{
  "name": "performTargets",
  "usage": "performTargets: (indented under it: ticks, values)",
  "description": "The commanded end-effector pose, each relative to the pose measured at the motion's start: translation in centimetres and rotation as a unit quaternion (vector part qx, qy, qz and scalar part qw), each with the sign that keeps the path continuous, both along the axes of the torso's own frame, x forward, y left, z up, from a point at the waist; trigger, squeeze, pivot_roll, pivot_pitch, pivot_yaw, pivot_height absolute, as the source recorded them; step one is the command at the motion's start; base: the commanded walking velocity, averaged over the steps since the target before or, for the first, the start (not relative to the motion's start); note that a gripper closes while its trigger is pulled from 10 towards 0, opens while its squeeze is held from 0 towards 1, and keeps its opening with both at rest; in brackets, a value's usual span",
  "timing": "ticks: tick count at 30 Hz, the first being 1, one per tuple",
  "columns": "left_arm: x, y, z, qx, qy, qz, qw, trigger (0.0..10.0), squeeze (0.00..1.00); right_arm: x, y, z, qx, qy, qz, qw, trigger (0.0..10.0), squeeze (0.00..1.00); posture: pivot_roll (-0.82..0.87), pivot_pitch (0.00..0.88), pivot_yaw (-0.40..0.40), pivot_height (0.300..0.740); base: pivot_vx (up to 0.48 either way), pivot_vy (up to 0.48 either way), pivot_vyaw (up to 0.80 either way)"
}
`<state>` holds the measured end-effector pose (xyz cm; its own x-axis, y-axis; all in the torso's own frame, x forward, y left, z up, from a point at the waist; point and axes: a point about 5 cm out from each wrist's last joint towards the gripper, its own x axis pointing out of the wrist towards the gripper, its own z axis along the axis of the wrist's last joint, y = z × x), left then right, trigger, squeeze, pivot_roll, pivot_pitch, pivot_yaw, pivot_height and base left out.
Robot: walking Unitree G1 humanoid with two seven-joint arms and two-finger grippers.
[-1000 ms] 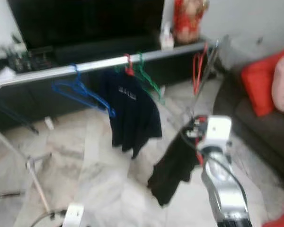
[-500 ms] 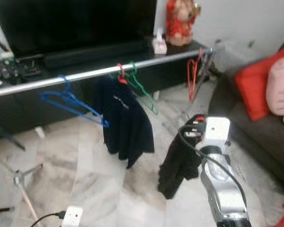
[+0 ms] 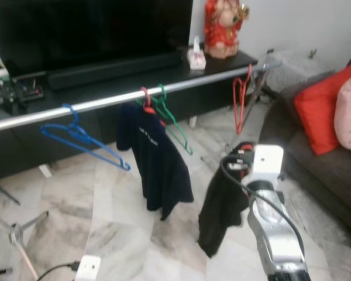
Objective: Hang hanger
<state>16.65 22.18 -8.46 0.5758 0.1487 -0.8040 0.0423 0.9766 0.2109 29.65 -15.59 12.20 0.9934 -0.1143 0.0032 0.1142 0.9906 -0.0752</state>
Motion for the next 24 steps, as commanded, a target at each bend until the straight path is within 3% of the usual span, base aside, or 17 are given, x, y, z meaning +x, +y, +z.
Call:
performTargets:
  ticks: [1,24]
  values:
    - [-0.33,-0.79,-0.33,-0.010,0.008,-0.002,1.000,10.0,0.00,-0.06,-1.01,0.69,-0.004,-0.016,-0.015,1.000,10.0,0.00,-0.08,0.063,-0.029,0.740,0.277,0.000,0.00]
    - [-0.31,-0.81,-0.32,-0.011,0.008,-0.002,1.000,10.0,0.00,-0.05,-0.84,0.61,-0.004,-0.014,-0.012,1.000,10.0,0.00,-0.08,0.066,-0.029,0.740,0.279,0.000,0.00]
